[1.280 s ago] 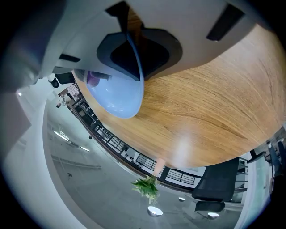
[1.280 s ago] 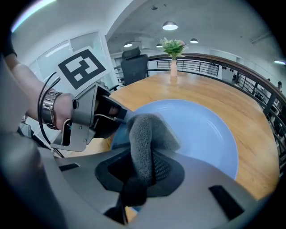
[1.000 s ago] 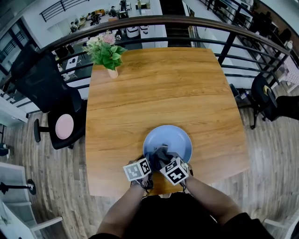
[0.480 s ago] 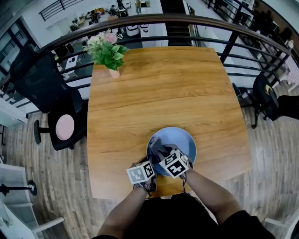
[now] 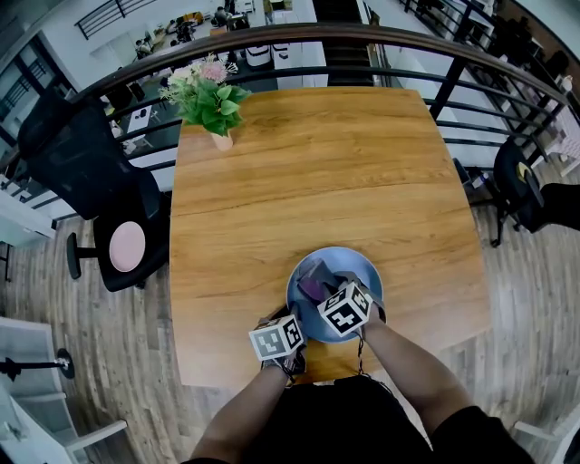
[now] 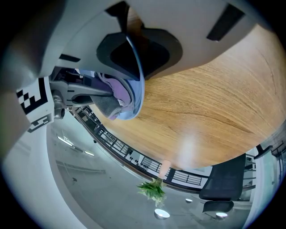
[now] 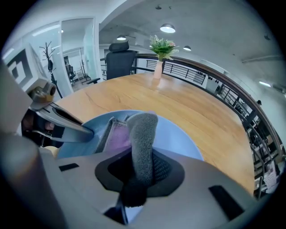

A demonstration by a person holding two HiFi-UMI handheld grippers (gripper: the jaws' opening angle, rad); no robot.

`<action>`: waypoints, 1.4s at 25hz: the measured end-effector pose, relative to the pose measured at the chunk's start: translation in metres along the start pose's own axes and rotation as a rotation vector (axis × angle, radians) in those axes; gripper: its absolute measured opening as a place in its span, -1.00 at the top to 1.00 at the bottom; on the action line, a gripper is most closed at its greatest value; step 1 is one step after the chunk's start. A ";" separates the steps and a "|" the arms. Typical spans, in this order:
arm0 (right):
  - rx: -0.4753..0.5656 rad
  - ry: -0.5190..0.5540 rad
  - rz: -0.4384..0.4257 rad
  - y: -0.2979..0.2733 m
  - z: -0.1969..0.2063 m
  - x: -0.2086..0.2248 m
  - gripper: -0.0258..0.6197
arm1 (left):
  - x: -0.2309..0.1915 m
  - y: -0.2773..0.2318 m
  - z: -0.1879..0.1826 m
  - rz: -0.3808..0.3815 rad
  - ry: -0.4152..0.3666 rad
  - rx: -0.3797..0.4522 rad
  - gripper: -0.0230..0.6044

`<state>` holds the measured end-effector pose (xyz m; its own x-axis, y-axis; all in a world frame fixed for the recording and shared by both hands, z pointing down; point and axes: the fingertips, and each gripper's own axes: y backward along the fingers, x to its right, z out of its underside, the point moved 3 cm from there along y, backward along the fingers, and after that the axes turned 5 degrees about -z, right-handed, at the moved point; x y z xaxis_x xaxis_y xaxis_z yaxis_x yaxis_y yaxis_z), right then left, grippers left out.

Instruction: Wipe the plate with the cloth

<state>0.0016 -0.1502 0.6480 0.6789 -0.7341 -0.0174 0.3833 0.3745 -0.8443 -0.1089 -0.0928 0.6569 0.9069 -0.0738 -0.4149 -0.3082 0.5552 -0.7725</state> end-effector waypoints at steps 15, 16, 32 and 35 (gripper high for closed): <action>-0.112 0.055 0.173 0.012 0.023 0.058 0.70 | -0.001 0.002 -0.003 -0.019 -0.006 0.011 0.79; -0.121 0.062 0.184 0.013 0.024 0.061 0.70 | 0.000 0.002 -0.003 -0.016 -0.005 0.009 0.79; -0.090 0.026 0.289 0.035 0.037 0.080 0.69 | 0.000 0.001 0.001 -0.017 -0.005 0.011 0.79; -0.039 -0.021 0.320 0.045 0.036 0.086 0.69 | 0.001 0.000 0.000 -0.020 -0.004 0.012 0.79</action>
<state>0.0992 -0.1763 0.6278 0.7739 -0.5705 -0.2751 0.1237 0.5621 -0.8178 -0.1080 -0.0927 0.6565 0.9139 -0.0816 -0.3977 -0.2867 0.5640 -0.7744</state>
